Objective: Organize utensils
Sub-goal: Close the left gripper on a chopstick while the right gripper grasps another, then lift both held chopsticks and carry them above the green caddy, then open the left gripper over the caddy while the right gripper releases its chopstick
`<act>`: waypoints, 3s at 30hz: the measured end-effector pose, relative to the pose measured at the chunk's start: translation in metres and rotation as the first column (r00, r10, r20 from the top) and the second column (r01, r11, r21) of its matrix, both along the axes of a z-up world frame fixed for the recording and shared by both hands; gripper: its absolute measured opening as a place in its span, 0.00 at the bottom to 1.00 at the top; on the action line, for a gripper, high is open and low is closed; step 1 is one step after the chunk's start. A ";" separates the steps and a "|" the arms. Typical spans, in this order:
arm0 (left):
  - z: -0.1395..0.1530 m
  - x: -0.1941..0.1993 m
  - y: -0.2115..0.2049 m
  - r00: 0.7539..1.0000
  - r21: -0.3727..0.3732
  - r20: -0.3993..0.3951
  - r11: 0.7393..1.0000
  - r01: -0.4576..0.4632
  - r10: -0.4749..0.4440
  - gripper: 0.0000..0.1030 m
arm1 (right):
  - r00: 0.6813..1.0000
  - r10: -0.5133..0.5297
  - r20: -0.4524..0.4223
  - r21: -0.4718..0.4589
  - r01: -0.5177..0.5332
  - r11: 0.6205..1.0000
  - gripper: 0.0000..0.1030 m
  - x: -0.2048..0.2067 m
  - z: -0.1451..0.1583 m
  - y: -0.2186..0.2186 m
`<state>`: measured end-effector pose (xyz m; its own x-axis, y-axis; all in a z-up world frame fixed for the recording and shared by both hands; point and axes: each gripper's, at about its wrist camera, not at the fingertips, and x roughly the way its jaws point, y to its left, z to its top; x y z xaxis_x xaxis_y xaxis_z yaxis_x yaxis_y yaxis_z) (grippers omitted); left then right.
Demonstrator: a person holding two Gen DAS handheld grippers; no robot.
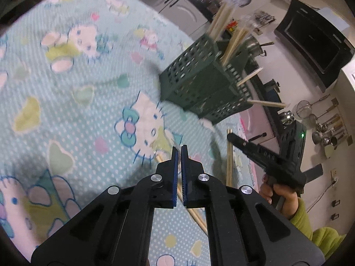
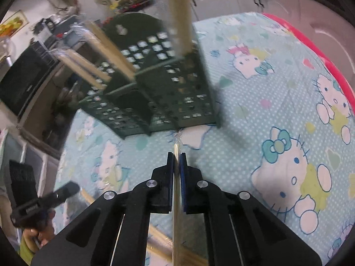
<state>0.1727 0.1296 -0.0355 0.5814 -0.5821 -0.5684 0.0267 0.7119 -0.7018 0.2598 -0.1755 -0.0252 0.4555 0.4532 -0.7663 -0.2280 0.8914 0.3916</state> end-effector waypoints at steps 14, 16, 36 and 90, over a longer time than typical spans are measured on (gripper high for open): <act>0.073 0.002 -0.034 0.979 0.042 0.177 0.995 0.091 -0.097 0.01 | 0.975 0.126 0.184 0.004 -0.129 0.992 0.06 -0.031 0.057 0.034; 0.081 0.005 -0.041 0.974 0.051 0.196 0.993 0.107 -0.115 0.00 | 0.969 0.130 0.212 0.004 -0.134 0.991 0.06 -0.034 0.065 0.033; 0.167 0.017 -0.087 0.902 0.096 0.377 0.977 0.188 -0.211 0.00 | 0.893 0.100 0.438 0.030 -0.126 0.992 0.06 -0.049 0.138 0.016; 0.198 0.114 -0.082 0.869 0.142 0.484 0.989 0.040 -0.104 0.00 | 0.558 -0.107 0.823 0.025 0.151 0.988 0.06 0.040 0.166 0.026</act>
